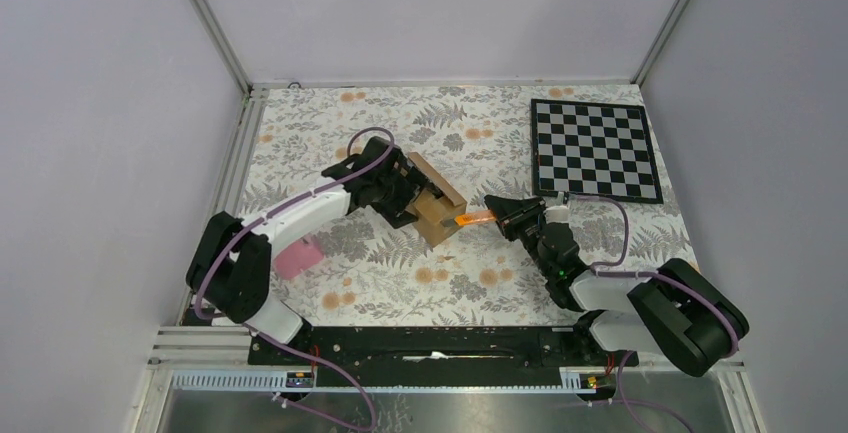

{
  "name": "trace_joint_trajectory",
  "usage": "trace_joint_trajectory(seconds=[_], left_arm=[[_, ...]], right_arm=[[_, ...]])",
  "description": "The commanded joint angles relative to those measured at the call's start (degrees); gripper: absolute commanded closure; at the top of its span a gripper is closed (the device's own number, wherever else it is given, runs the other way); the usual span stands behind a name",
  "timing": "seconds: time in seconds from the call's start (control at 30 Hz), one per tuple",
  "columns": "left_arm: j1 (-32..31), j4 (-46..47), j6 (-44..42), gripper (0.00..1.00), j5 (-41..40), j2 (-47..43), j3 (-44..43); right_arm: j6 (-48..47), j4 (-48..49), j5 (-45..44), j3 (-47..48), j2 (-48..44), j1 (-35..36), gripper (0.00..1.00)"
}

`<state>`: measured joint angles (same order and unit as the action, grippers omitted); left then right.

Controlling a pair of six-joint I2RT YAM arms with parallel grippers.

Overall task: Unpack the express box
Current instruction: Cut the express box at the center of the board.

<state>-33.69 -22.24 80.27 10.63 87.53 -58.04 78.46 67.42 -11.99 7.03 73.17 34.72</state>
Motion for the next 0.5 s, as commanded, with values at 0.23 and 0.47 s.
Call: trace_joint_trajectory(seconds=[0.23,0.47], left_arm=[[-1.94,-22.19,-2.66,0.17,-9.58,7.62,-16.82],[-2.58,-23.51,-0.44,0.27,-10.39,8.11,-16.92]], right_arm=[[-4.43,-1.10,-2.47,2.41,-0.82,0.99,1.00],[-0.93,4.07,-2.06,2.52,3.38,1.02,1.00]])
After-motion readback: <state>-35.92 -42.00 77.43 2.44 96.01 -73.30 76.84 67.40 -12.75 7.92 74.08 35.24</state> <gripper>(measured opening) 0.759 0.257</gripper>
